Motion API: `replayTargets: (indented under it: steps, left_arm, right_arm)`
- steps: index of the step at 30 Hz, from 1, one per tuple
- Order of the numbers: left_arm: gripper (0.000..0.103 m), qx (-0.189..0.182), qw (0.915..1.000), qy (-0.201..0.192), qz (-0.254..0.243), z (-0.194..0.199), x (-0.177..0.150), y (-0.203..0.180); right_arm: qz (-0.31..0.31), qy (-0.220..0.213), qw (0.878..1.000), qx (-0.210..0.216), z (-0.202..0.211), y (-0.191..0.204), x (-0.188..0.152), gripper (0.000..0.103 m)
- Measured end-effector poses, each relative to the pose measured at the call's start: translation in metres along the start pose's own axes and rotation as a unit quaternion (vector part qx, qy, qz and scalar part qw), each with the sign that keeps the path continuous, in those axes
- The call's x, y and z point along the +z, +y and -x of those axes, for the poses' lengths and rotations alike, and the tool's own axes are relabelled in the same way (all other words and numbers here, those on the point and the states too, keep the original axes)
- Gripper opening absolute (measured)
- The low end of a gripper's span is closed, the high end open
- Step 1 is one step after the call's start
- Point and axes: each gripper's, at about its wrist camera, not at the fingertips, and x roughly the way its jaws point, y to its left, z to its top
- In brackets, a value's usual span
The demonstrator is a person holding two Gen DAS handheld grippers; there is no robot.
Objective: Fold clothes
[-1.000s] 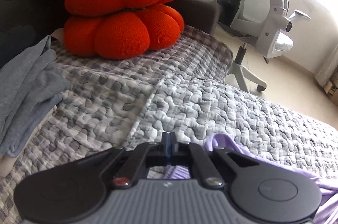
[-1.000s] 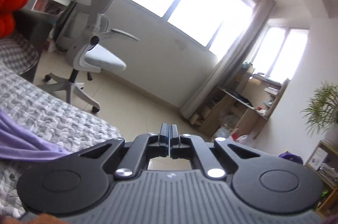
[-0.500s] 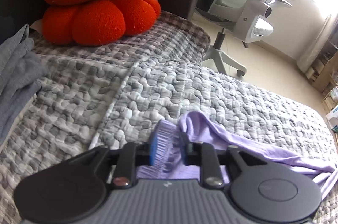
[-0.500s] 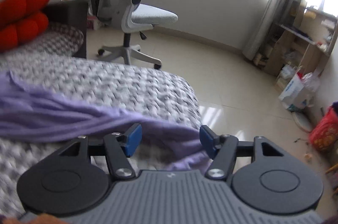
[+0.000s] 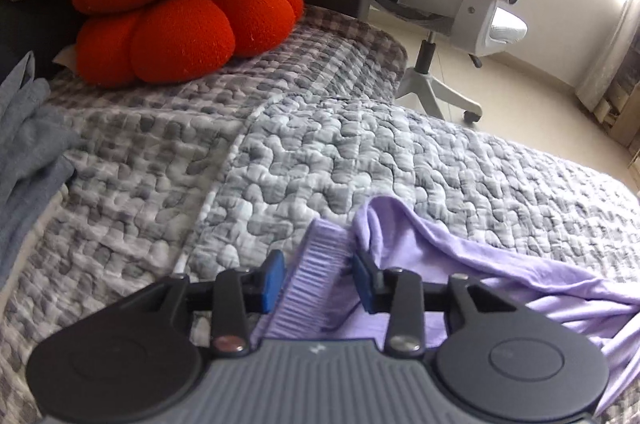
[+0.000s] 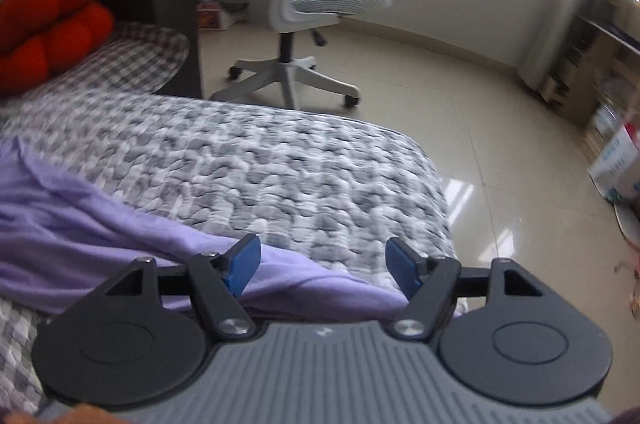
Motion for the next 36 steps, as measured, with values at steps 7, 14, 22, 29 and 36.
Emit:
replayTargets:
  steps: [7, 14, 22, 29, 36]
  left_arm:
    - [0.040, 0.022, 0.9995, -0.006, -0.023, -0.009, -0.002, -0.013]
    - [0.021, 0.026, 0.9994, -0.018, -0.010, -0.005, 0.001, -0.014]
    - [0.012, 0.043, 0.9938, -0.073, 0.072, 0.009, 0.019, 0.016]
    - [0.011, 0.052, 0.9861, -0.096, 0.126, 0.001, 0.038, 0.039]
    - [0.012, 0.074, 0.9863, -0.108, 0.101, -0.021, 0.068, 0.038]
  right_arm:
    - [0.029, 0.033, 0.998, 0.045, -0.030, 0.016, -0.001, 0.015]
    - [0.036, -0.037, 0.999, 0.002, -0.009, 0.020, 0.009, 0.003]
    - [0.031, -0.108, 0.993, -0.024, 0.010, 0.015, 0.013, 0.002]
    - [0.048, -0.156, 0.985, -0.063, 0.007, 0.032, 0.038, 0.002]
    - [0.106, -0.154, 0.975, -0.118, -0.027, 0.054, 0.060, 0.001]
